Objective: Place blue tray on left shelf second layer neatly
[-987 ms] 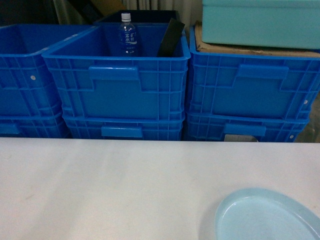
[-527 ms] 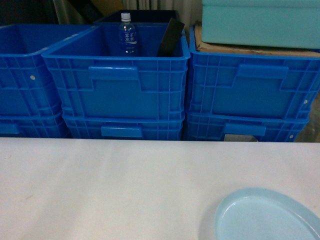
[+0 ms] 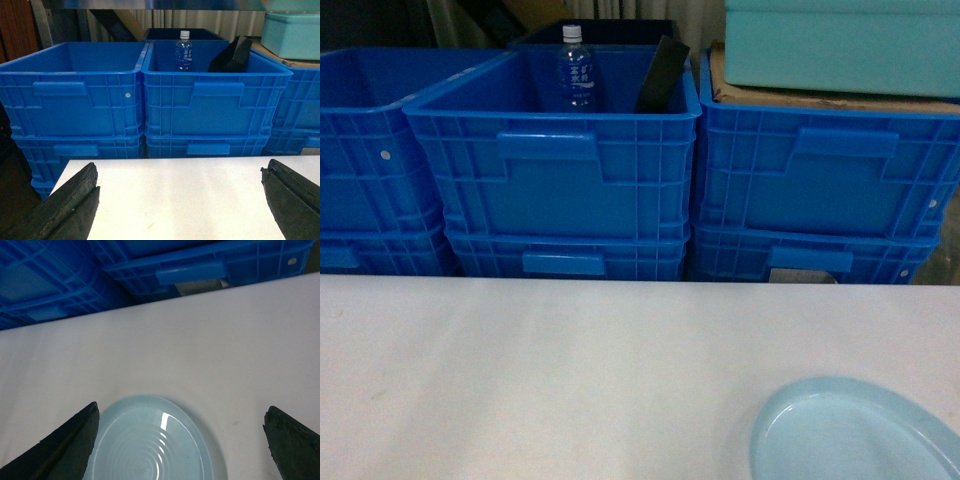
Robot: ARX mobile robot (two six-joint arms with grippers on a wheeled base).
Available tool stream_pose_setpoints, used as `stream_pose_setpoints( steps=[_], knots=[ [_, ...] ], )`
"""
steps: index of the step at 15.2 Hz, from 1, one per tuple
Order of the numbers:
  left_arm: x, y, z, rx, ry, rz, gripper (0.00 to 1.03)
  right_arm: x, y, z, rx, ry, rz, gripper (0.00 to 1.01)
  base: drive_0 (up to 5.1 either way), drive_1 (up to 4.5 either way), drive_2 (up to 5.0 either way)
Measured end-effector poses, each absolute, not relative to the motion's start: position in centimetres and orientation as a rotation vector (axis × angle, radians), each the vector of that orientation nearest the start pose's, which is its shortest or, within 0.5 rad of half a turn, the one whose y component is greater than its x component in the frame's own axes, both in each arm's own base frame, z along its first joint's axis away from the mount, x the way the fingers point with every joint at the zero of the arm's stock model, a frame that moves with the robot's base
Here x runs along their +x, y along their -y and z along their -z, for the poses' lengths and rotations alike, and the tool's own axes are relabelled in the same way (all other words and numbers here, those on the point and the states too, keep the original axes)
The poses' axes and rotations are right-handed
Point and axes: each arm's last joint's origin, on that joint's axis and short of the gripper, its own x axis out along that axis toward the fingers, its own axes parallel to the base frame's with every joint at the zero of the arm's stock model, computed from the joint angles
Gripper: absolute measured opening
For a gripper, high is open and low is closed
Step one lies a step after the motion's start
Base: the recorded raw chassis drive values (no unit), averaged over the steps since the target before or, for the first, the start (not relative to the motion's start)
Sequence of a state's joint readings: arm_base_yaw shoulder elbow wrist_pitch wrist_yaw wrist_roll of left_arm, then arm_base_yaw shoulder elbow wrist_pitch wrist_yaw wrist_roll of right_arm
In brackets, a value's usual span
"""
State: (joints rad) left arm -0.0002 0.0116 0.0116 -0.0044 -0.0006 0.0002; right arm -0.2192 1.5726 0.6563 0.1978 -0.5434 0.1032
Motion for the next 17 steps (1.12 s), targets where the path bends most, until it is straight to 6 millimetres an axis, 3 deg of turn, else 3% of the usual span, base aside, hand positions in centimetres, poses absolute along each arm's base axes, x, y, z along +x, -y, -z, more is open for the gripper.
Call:
stream_pose_setpoints(
  steps=[4,10,14,17],
  knots=[
    [9.8,0.0,-16.6,0.0,-0.004,0.0,0.98,28.2,5.0,-13.3,0.328,-0.755,-0.309,0.98,0.0,0.0,0.0],
    [9.8,0.0,-16.6,0.0,-0.004,0.0,0.98,25.6,4.4,-8.9,0.31,-0.88,-0.304,0.98,0.0,0.0,0.0],
    [9.8,0.0,-16.6,0.001,-0.004,0.0,0.98,25.5,3.8,-5.9,0.33,-0.923,-0.286,0.98,0.0,0.0,0.0],
    [9.8,0.0,-16.6,0.0,-0.004,0.0,0.98,25.3,3.4,-5.2,0.332,-0.927,-0.27,0.98,0.0,0.0,0.0]
  ],
)
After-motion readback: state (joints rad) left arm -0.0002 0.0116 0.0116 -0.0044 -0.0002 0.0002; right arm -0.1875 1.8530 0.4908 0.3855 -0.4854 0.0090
